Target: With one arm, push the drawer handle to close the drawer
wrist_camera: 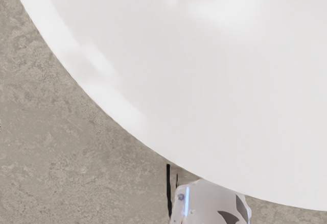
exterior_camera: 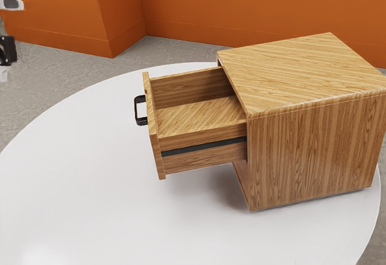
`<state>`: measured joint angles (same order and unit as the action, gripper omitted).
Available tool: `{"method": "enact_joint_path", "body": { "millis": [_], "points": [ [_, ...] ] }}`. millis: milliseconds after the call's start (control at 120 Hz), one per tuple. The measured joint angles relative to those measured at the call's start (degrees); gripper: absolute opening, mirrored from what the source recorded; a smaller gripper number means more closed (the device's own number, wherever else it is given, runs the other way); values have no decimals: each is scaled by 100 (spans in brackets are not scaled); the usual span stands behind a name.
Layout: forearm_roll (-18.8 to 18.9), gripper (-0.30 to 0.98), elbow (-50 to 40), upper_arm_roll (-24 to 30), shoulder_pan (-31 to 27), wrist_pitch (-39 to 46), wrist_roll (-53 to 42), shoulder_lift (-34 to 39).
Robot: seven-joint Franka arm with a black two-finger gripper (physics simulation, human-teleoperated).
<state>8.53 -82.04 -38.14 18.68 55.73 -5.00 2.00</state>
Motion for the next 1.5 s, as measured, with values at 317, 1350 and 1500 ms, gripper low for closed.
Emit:
{"method": "enact_joint_path", "body": {
  "millis": [317, 1350, 1500],
  "points": [
    [124, 69, -77, -32, -1494, 1827, -402, -10],
    [213, 6, 397, 798, 390, 1681, -730, 81],
    [217, -3, -464, 799, 280, 1929, -715, 230]
  ]
}}
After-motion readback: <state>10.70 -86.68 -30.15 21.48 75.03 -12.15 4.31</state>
